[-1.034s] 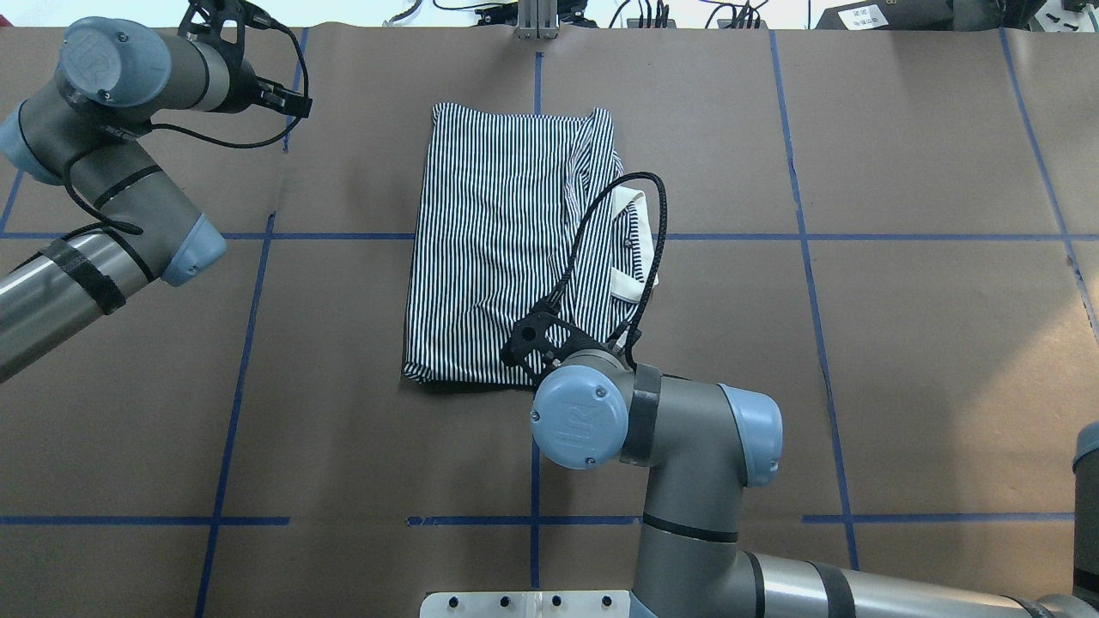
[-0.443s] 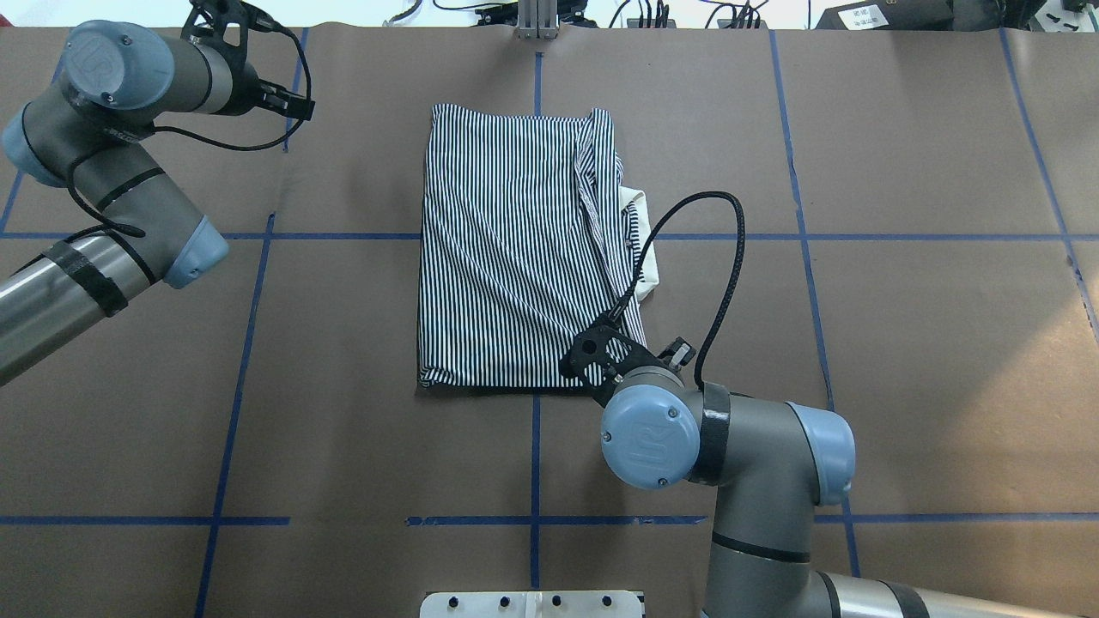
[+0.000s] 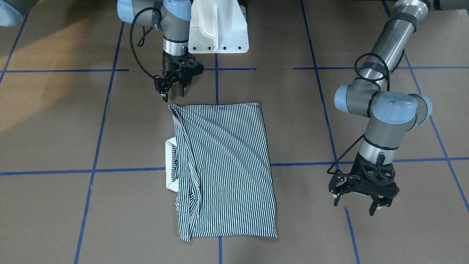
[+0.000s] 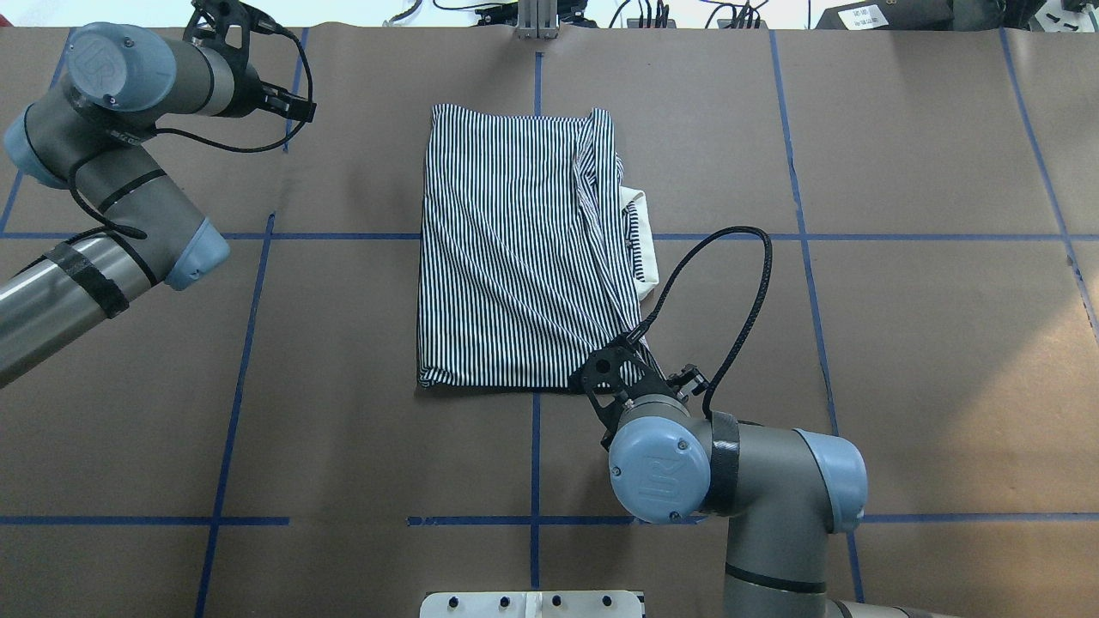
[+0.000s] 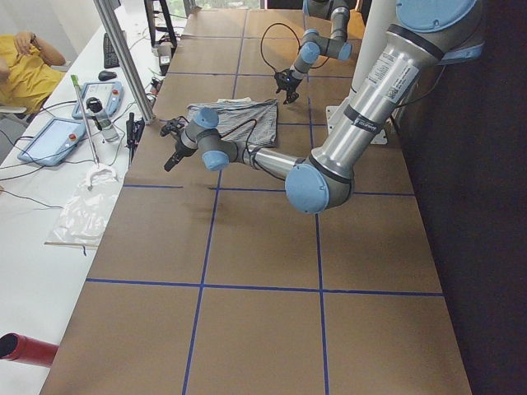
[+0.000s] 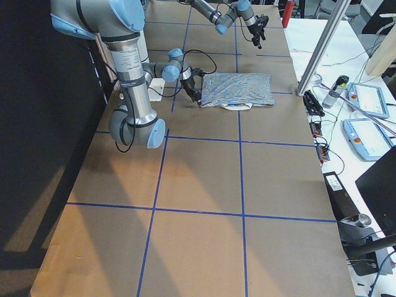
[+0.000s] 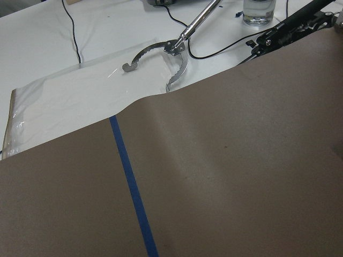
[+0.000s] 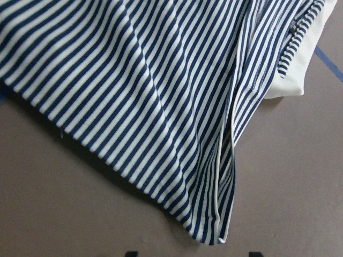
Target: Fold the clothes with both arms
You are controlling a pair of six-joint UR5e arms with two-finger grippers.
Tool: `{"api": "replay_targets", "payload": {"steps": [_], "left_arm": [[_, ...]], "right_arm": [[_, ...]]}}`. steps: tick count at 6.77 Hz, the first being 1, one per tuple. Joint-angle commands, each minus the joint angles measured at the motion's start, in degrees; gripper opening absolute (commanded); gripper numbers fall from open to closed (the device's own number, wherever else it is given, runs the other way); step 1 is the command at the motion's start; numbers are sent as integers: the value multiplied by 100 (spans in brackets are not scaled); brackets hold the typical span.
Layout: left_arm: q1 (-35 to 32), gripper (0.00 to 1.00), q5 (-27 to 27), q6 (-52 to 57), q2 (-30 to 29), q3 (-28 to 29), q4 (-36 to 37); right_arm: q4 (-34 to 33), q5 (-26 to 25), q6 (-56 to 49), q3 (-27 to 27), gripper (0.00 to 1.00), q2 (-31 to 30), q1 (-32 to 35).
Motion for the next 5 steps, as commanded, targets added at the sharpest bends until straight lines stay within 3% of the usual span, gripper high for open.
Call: {"api": "replay_targets", "payload": {"steps": [1, 2, 4, 5], "left_arm": [[21, 100, -9, -157, 0, -8, -8], [56, 100, -9, -202, 0, -69, 0], [66, 100, -9, -211, 0, -88, 9], [66, 100, -9, -211, 0, -88, 9]], "right_arm": [[-7, 204, -2, 84, 100, 125, 490], [-15, 563, -20, -308, 100, 544, 885], [2, 698, -3, -1459, 100, 1310, 1197], [-7, 707, -11, -1533, 99, 1321, 1197]]}}
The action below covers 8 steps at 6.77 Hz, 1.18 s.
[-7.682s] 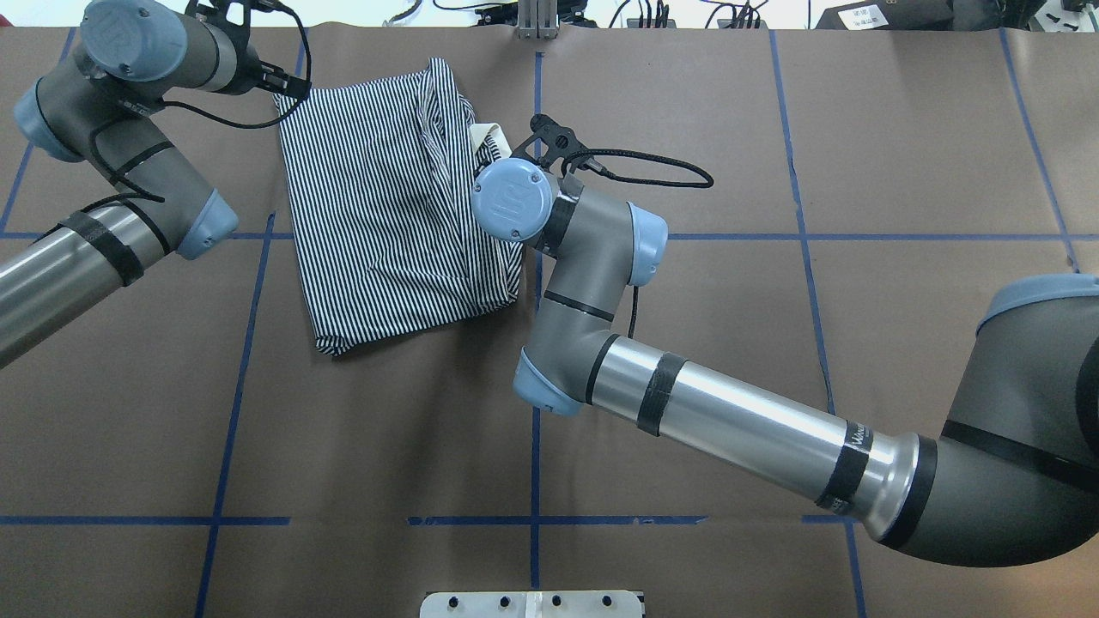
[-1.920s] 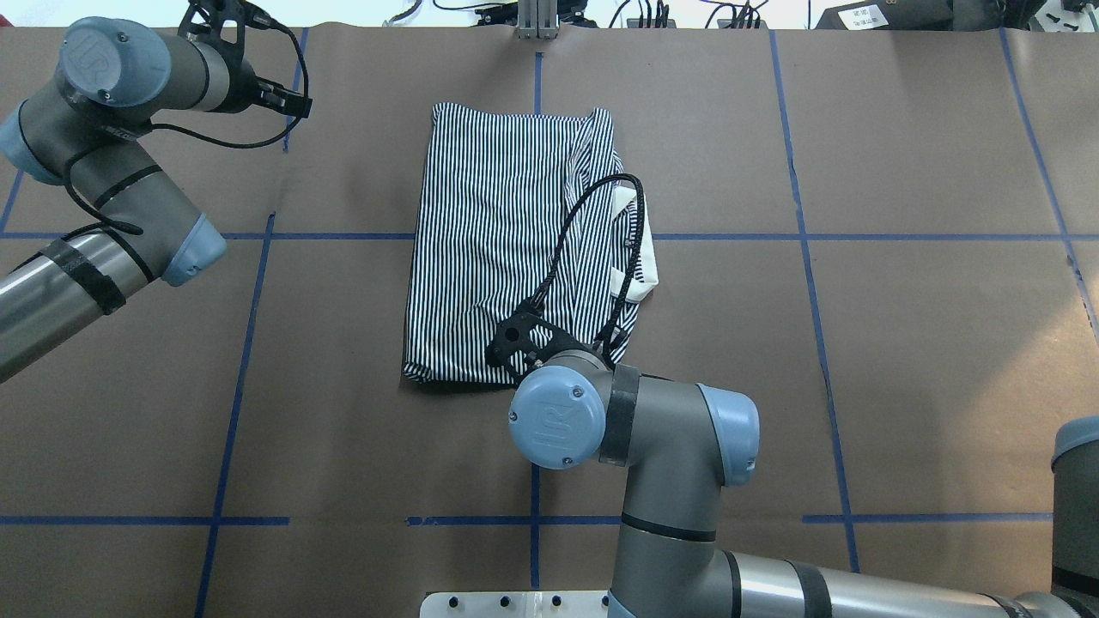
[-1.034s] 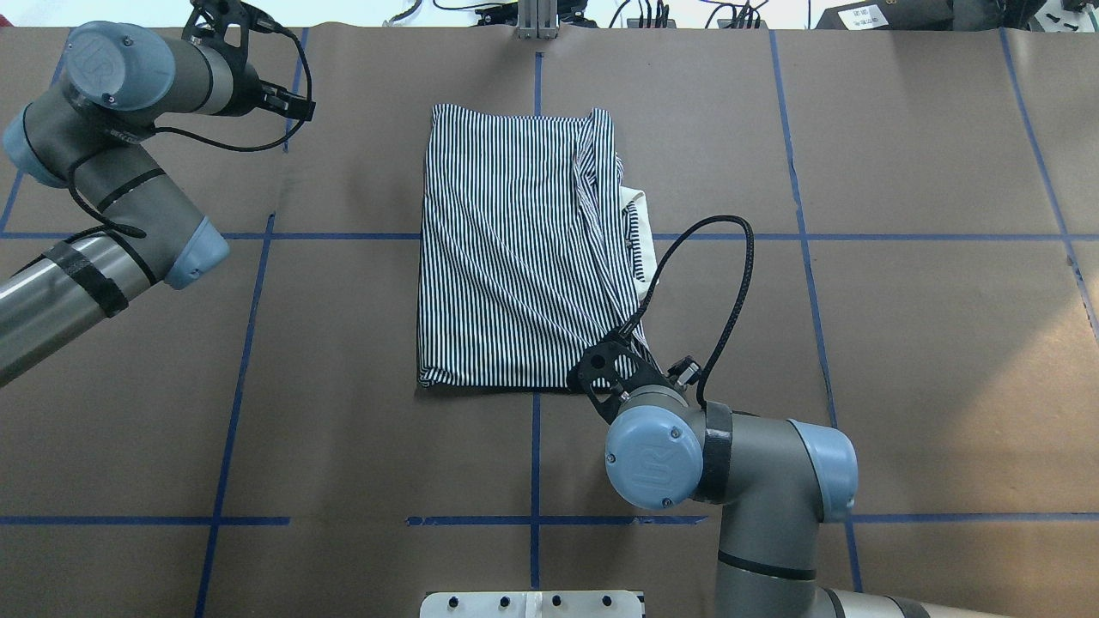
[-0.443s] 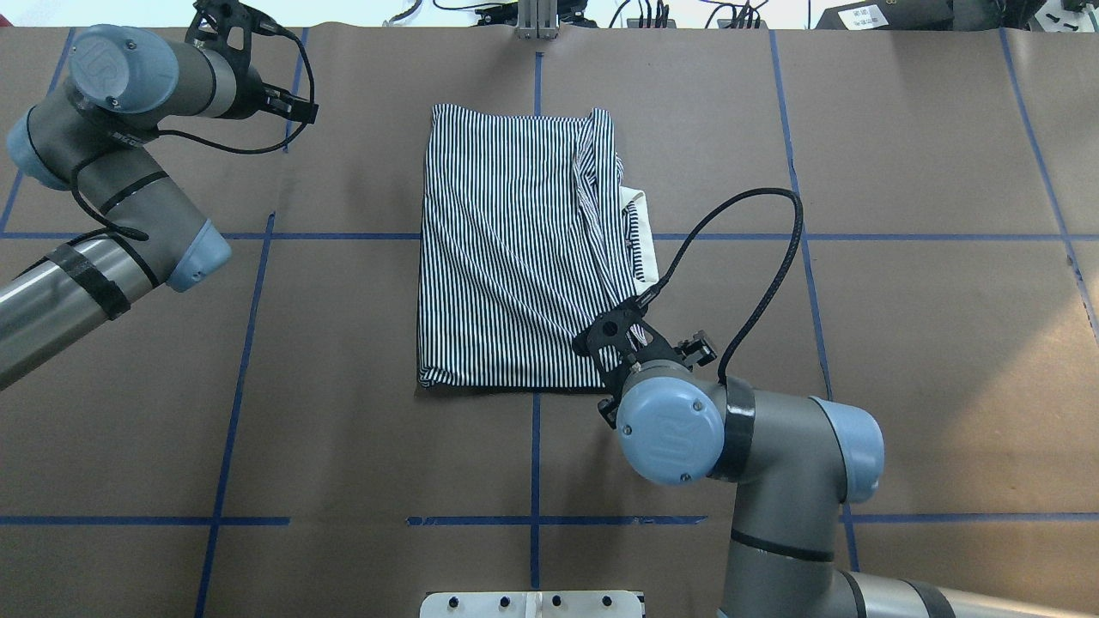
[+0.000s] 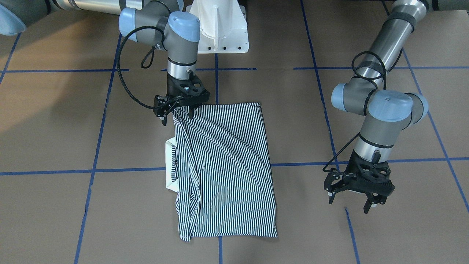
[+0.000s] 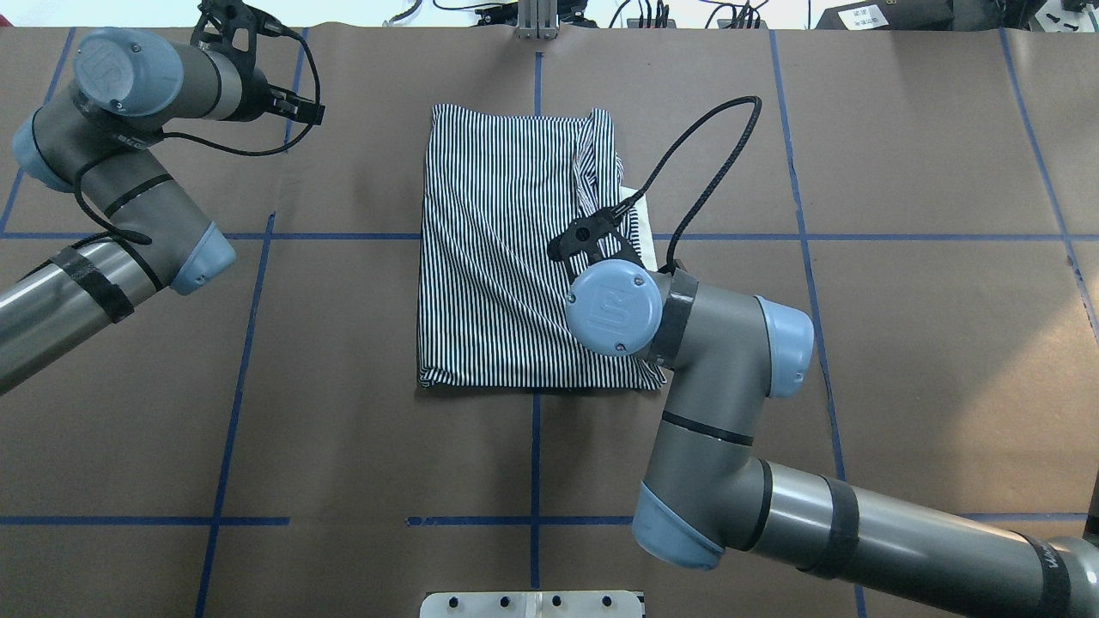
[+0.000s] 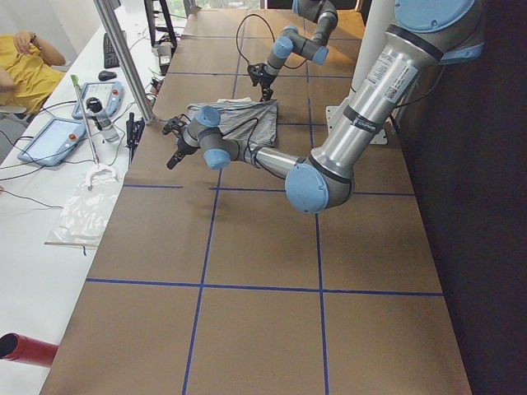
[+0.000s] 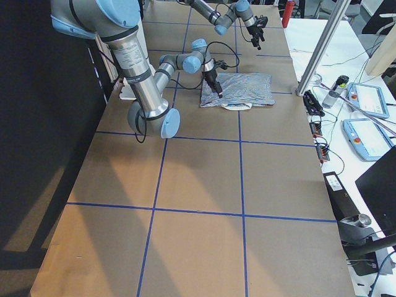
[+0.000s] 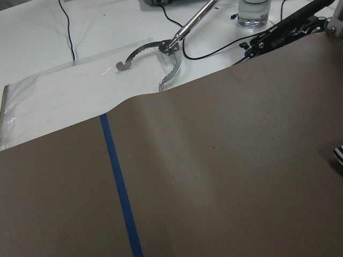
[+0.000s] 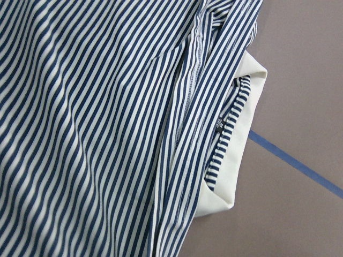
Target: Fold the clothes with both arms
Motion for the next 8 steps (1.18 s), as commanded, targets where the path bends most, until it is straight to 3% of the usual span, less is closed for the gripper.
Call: {"api": "replay_targets", "payload": {"steps": [1, 8], "left_arm": [[3, 100, 0, -4, 0, -5, 3], [12, 100, 0, -4, 0, 4, 3]], "right_arm": [[6, 45, 7, -463, 99, 160, 47], [6, 124, -439, -763, 97, 64, 160]]}}
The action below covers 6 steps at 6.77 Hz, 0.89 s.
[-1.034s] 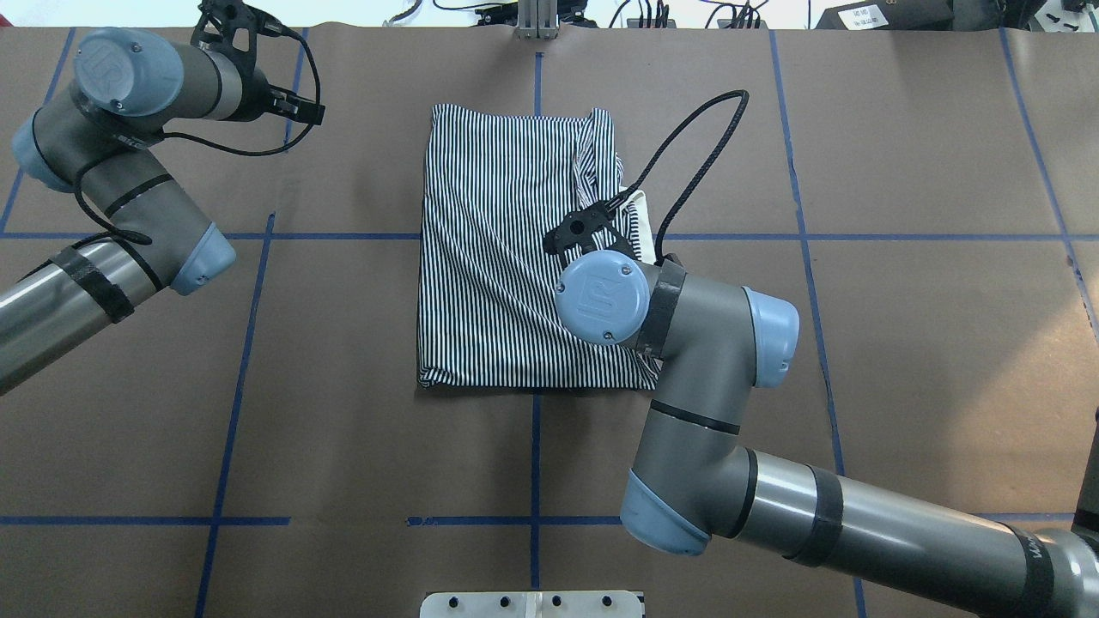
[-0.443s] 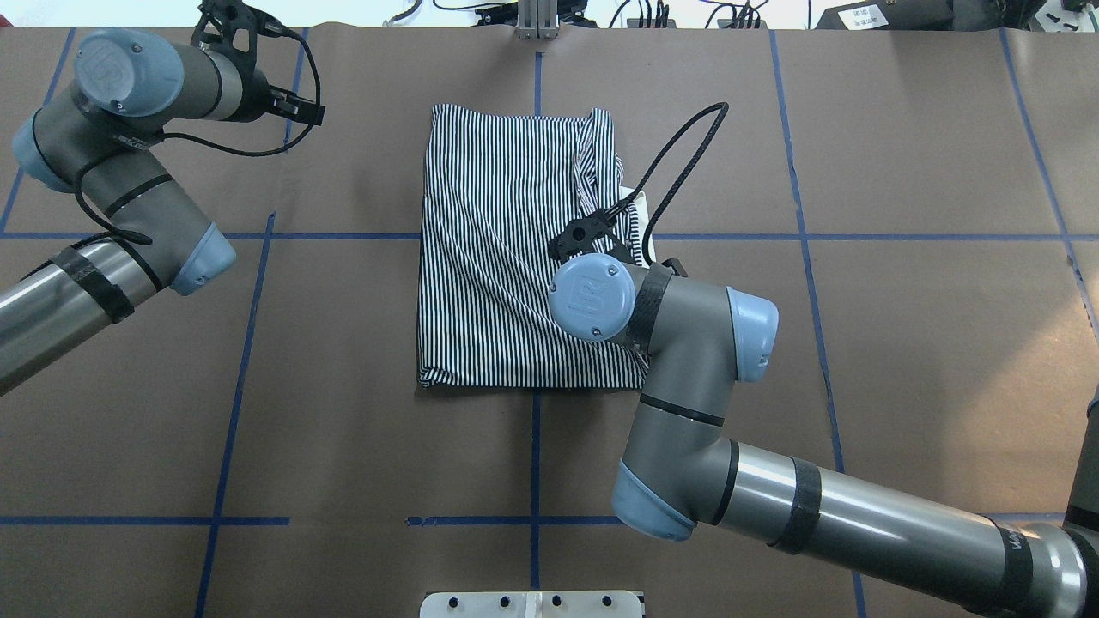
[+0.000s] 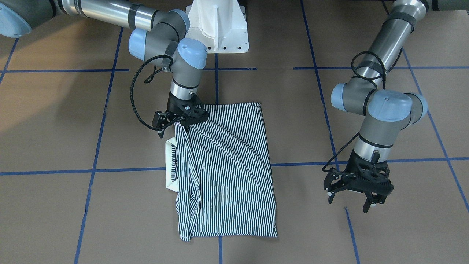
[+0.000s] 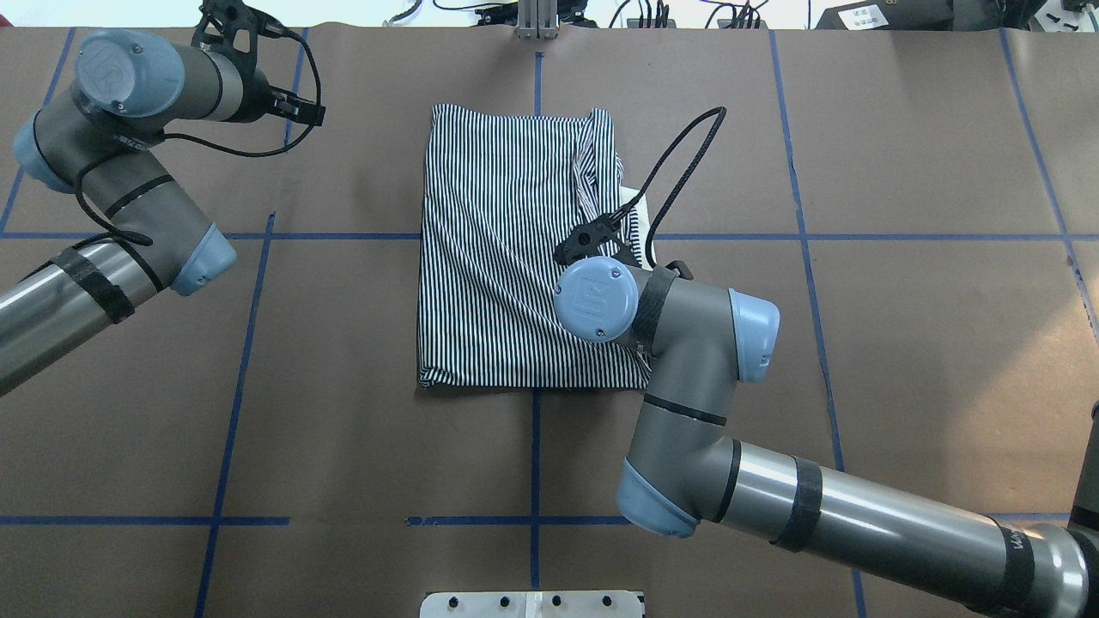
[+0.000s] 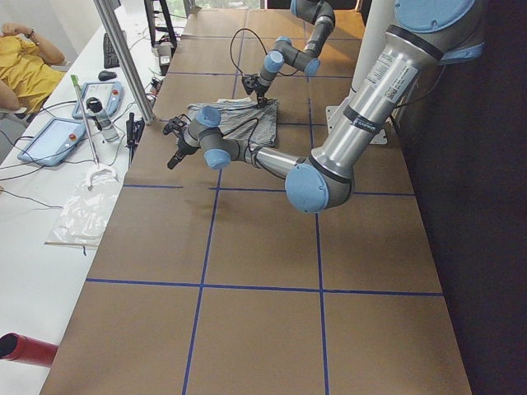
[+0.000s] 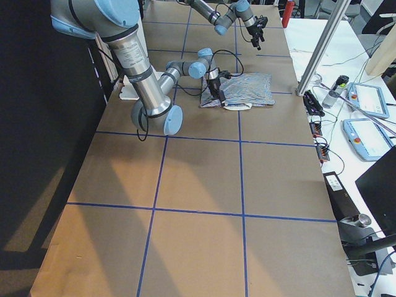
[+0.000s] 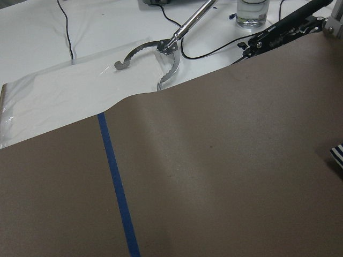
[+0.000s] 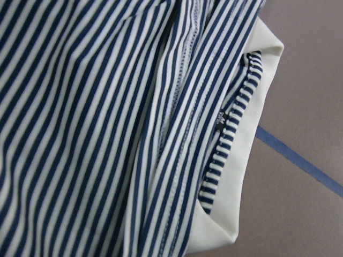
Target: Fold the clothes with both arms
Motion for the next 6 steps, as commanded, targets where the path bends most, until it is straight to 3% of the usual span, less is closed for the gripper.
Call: {"api": "replay_targets", "payload": {"steps": [1, 6], "left_arm": [[2, 100, 0, 9, 0, 0, -9], [45, 100, 0, -26, 0, 0, -9]], "right_arm": [[10, 259, -456, 13, 97, -192, 248], [19, 332, -741, 883, 99, -1071, 513]]}}
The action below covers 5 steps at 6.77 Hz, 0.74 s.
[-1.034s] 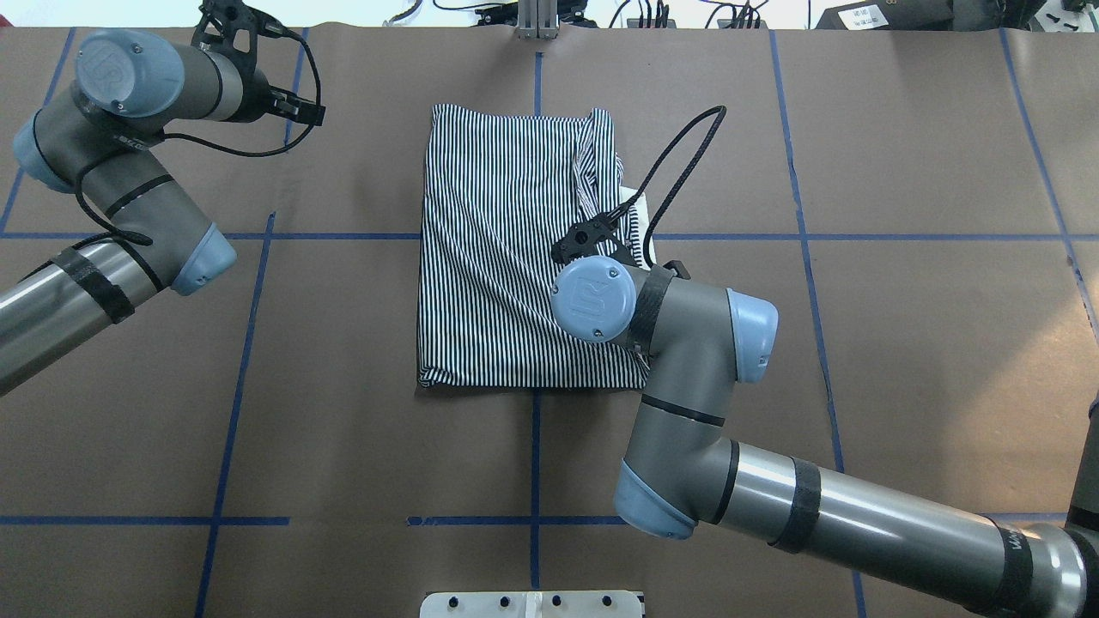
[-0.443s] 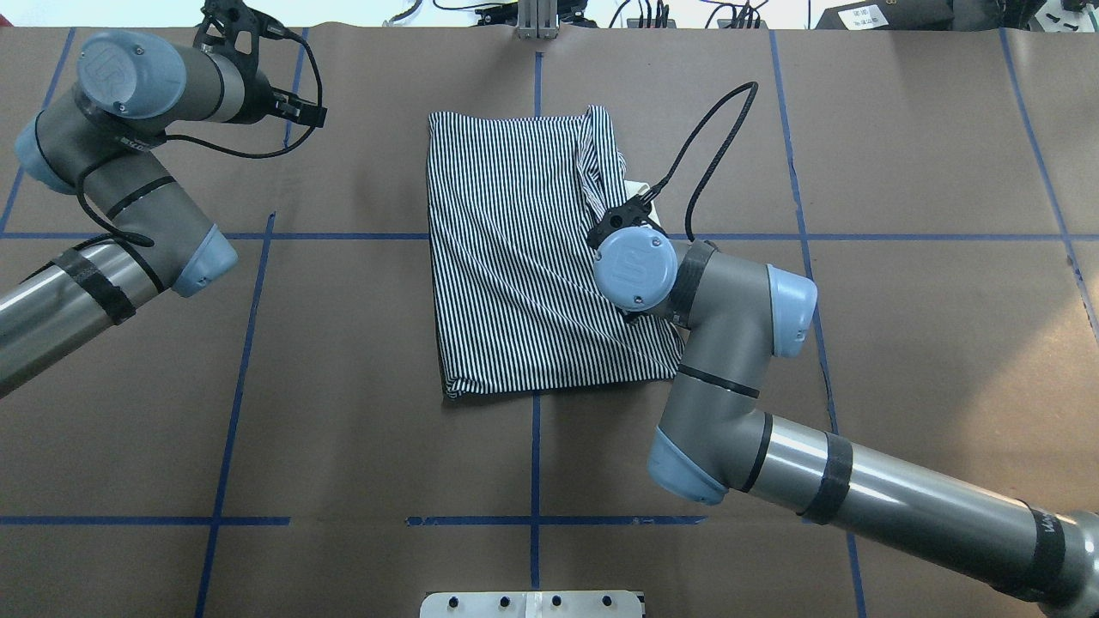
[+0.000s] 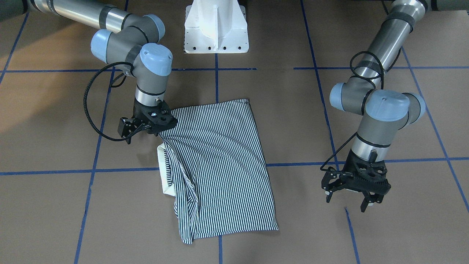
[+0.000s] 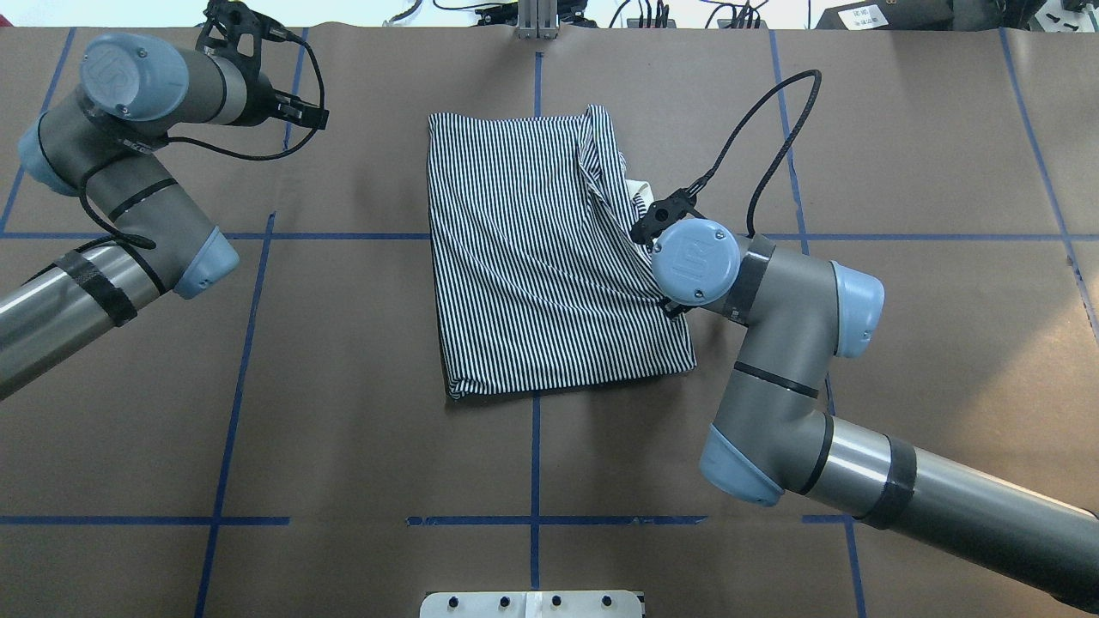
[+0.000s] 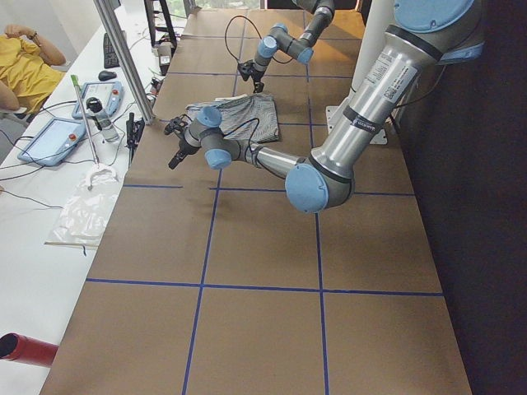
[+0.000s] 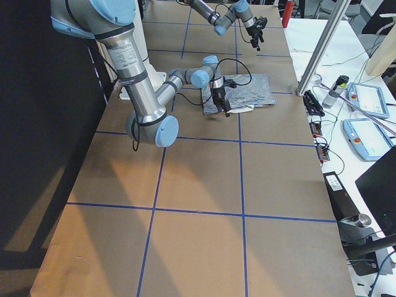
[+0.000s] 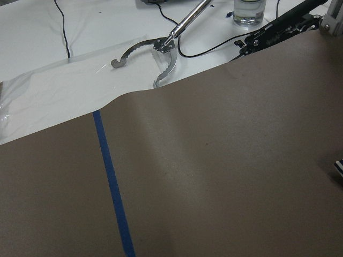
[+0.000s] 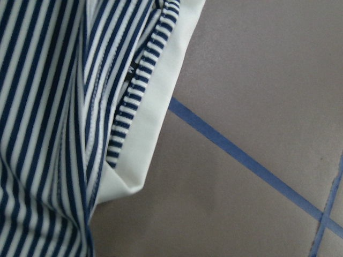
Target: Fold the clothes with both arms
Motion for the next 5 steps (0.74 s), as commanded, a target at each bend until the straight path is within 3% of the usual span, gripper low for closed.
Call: {"api": "replay_targets", "payload": {"steps": [1, 3, 5], "left_arm": [[-5, 100, 0, -11, 0, 0, 0], [4, 100, 0, -11, 0, -9, 0], [-5, 100, -253, -20, 35, -18, -9]], "right_arm": [[7, -1, 102, 171, 99, -41, 82], [-11, 8, 514, -195, 99, 826, 109], [33, -1, 770, -1379, 99, 1767, 144]]}}
